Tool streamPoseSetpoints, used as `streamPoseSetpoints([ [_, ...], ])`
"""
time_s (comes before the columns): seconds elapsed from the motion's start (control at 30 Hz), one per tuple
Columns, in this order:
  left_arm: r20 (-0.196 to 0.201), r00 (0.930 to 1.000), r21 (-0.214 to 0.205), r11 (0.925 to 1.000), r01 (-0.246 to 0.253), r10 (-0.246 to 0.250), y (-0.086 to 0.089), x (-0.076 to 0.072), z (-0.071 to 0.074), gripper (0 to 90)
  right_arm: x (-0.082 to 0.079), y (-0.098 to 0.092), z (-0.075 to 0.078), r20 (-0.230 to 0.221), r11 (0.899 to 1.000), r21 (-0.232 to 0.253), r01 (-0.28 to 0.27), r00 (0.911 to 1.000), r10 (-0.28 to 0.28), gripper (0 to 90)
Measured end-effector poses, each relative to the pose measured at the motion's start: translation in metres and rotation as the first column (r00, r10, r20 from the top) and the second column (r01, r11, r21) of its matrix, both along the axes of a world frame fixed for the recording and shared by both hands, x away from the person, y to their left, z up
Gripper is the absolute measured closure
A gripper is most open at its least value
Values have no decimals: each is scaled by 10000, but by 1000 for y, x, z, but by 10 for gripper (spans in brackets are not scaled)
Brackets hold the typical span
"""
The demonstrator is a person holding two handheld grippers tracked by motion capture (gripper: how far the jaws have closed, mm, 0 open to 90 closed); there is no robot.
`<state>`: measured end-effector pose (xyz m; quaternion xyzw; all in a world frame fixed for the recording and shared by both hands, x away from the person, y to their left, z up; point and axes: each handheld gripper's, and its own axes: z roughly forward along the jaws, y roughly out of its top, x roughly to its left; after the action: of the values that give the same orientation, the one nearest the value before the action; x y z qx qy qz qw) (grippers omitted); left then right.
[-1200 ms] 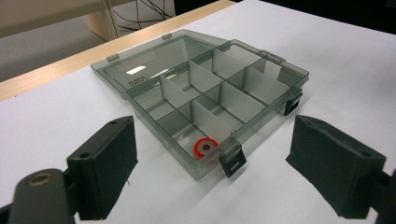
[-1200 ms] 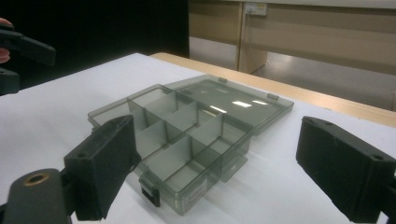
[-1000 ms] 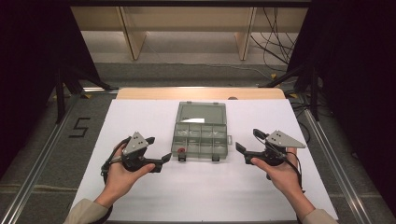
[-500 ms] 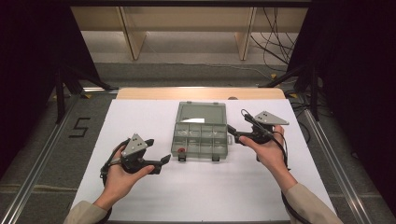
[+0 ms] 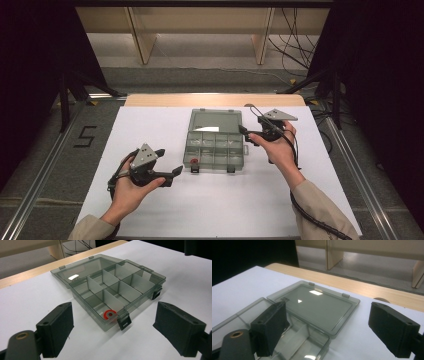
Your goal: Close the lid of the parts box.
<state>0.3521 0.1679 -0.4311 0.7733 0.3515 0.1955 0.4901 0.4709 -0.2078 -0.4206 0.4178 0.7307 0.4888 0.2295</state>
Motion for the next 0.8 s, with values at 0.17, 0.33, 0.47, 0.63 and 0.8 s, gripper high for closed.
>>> streamPoseSetpoints([
  [0.17,-42,10000,-7,10000,53,-53,0,1,-1,148,21,7,-1,-503,9996,-284,76,9987,-90,167],
  [0.33,-46,10000,27,10000,82,-82,0,1,-1,149,43,14,-1,-933,9978,-610,277,9951,-333,201],
  [0.47,-67,9999,12,10000,92,-92,0,2,-1,151,63,21,0,-1158,9948,-869,528,9913,-628,256],
  [0.63,-73,9999,7,10000,80,-80,0,2,-1,151,85,28,-3,-1863,9875,-1324,860,9763,-1100,354],
  [0.8,-72,9999,14,9999,118,-118,0,2,-1,152,103,28,-12,-2485,9768,-1800,1161,9554,-1593,493],
])
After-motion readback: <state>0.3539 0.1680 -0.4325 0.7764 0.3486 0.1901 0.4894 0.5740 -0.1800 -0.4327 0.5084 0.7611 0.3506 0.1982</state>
